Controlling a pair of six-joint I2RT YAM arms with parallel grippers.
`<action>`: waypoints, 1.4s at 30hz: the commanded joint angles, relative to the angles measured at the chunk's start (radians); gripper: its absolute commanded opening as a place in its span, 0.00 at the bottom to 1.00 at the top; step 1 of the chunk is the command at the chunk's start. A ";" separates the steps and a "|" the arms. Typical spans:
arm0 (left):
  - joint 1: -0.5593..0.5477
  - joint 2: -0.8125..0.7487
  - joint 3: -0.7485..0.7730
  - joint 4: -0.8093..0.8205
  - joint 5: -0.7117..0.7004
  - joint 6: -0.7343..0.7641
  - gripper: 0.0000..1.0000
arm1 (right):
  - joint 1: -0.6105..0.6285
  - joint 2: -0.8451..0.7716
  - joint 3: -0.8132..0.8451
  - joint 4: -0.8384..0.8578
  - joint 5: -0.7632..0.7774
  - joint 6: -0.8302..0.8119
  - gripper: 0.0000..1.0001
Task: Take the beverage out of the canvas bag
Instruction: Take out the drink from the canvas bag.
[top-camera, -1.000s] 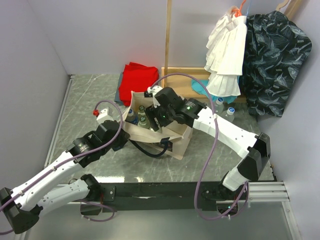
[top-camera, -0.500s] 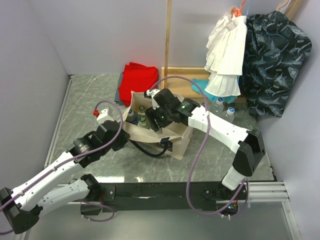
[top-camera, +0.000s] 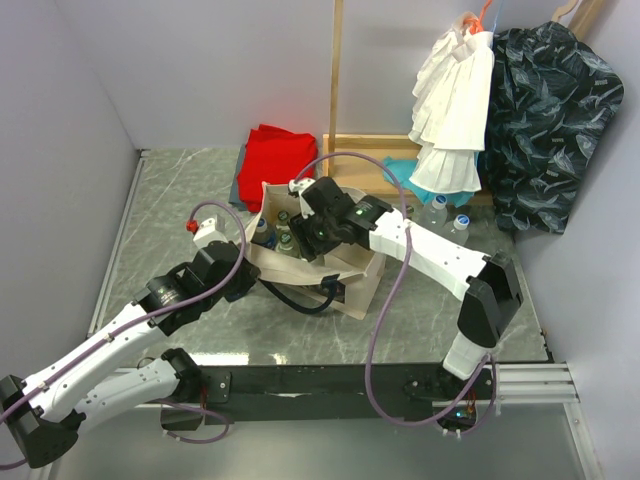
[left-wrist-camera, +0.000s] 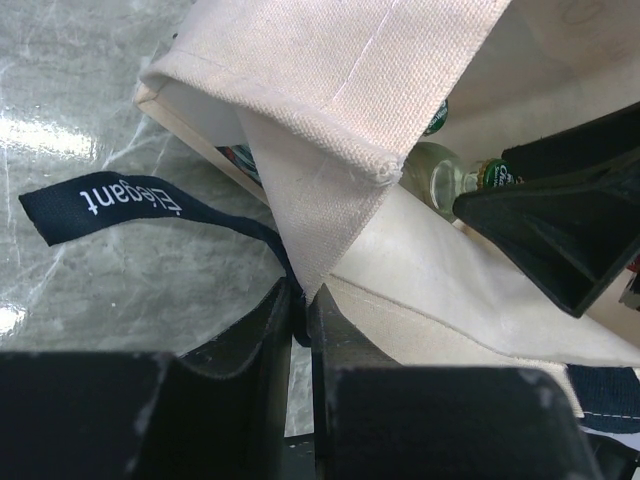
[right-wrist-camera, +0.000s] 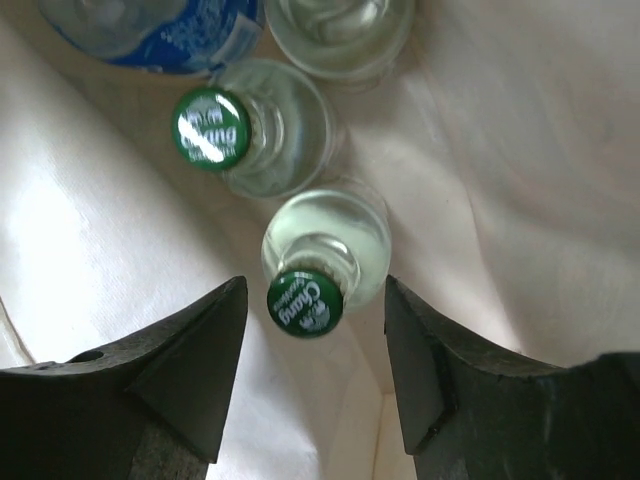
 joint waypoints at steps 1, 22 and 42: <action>-0.011 -0.007 -0.017 -0.029 0.013 0.007 0.15 | -0.003 0.016 0.072 0.023 0.016 -0.020 0.63; -0.011 0.000 -0.010 -0.028 0.007 0.016 0.16 | -0.003 0.047 0.074 0.000 0.019 -0.020 0.56; -0.011 -0.001 -0.014 -0.031 0.004 0.013 0.17 | -0.003 0.035 0.031 0.022 0.019 -0.004 0.49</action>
